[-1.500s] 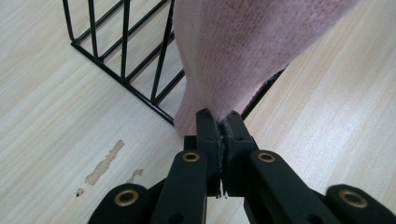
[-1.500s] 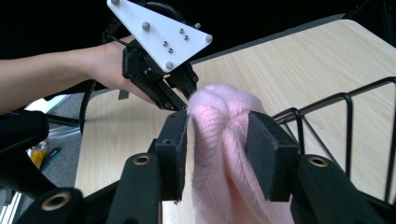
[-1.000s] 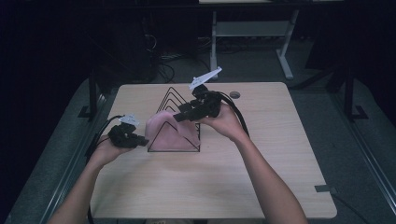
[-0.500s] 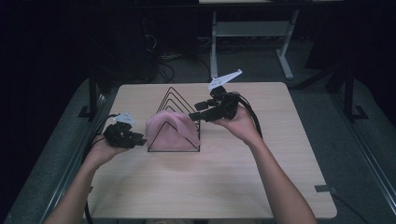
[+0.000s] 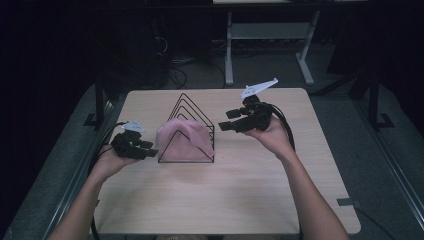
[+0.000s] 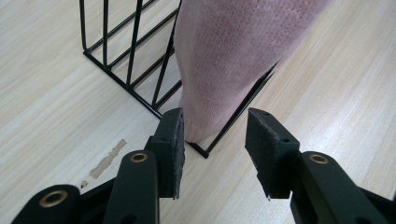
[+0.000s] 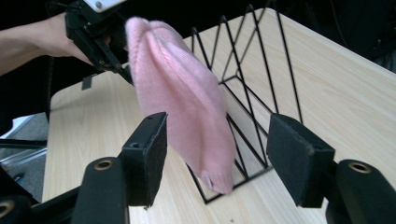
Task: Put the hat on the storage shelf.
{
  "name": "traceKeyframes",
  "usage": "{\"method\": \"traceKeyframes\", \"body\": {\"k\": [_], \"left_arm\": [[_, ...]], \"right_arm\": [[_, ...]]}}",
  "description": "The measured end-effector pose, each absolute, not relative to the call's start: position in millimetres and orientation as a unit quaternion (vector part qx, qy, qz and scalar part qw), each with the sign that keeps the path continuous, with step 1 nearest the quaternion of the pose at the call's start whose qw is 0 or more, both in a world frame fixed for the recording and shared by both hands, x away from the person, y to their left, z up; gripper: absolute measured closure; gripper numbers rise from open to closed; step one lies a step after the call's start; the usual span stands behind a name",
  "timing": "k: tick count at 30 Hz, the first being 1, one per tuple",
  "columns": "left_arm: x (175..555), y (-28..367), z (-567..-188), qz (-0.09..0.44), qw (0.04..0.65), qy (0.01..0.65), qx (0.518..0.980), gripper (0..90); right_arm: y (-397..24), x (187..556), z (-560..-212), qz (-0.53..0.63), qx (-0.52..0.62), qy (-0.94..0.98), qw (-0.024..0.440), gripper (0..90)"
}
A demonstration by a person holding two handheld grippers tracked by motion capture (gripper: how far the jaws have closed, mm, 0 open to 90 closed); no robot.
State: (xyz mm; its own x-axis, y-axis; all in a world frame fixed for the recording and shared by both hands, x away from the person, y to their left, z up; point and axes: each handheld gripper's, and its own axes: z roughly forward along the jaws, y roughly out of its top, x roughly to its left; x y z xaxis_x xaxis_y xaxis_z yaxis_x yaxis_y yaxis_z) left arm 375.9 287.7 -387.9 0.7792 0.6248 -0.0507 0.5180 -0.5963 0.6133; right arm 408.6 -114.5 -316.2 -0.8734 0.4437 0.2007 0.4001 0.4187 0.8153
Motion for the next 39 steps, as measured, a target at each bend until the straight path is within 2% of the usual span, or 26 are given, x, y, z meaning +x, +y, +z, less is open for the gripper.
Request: {"method": "traceKeyframes", "body": {"k": [15, 24, 39], "left_arm": [[373, 290, -386, 0.086, 0.318, 0.331, 0.884, 48.8], [371, 291, -385, 0.088, 0.317, 0.334, 0.883, 41.0], [360, 296, -388, 0.085, 0.326, 0.348, 0.875, 34.2]], "right_arm": [[-150, 402, -321, 0.472, 0.287, 0.833, 0.036, 32.1], [-172, 395, -325, 0.463, 0.307, 0.830, 0.050, 28.9], [-217, 376, -352, 0.450, 0.352, 0.819, 0.056, 27.3]]}}
